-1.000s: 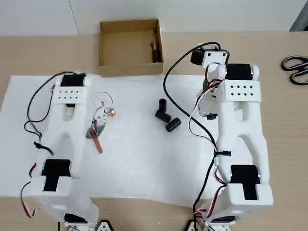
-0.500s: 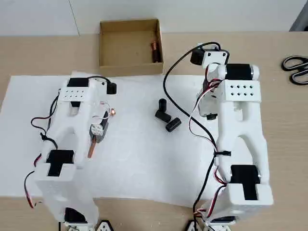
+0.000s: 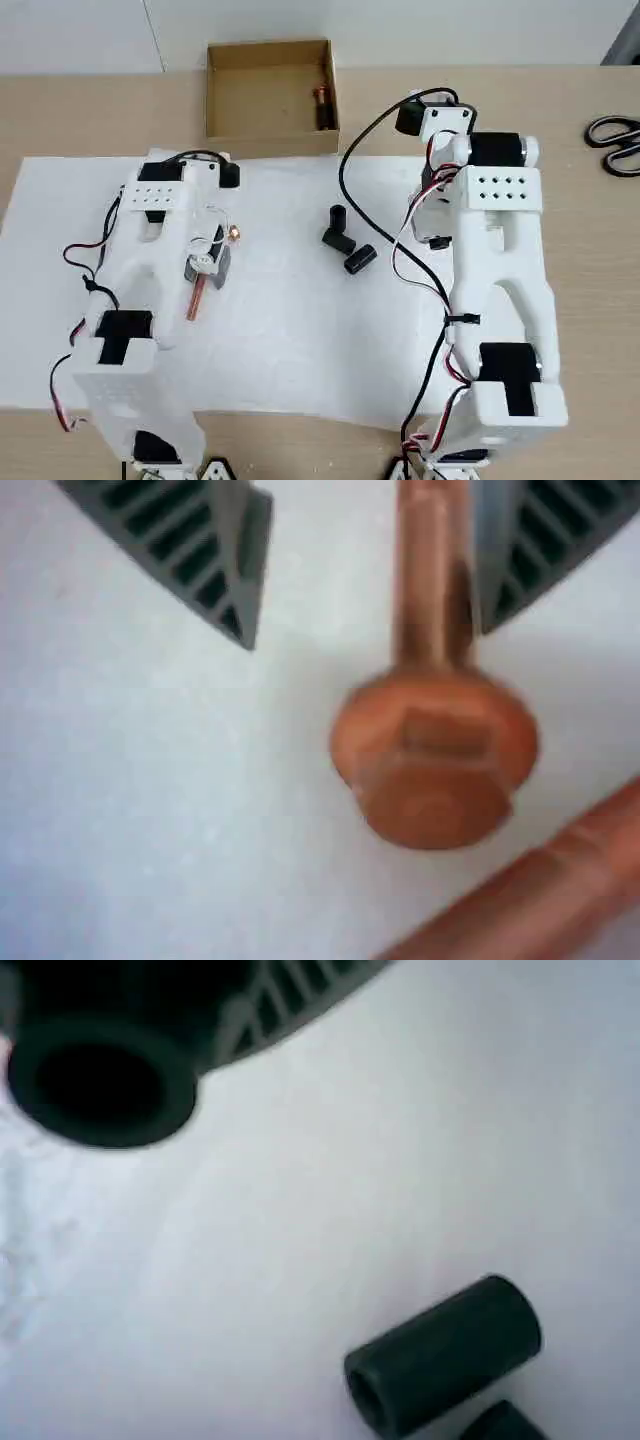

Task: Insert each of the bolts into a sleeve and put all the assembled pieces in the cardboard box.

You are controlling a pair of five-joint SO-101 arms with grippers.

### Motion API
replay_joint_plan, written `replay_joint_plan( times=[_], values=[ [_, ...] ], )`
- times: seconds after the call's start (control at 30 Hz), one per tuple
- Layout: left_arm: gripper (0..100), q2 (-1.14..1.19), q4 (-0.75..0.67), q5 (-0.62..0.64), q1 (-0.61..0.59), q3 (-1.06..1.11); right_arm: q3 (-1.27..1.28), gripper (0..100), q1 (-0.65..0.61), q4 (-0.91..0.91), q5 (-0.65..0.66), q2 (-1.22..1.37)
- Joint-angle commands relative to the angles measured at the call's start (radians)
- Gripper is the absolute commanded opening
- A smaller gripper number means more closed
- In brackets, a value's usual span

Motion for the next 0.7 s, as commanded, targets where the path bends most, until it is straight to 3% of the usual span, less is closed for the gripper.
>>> replay_joint_plan(
  times=[0.0, 0.67],
  values=[
    [14, -0.008, -0.037, -0.003, -0.017, -0.024, -0.005, 0.5, 0.008, 0.001, 0.008, -0.053],
    [14, -0.008, -0.126, -0.002, -0.061, 0.031, -0.005, 0.5, 0.008, -0.001, 0.008, -0.053]
  ],
)
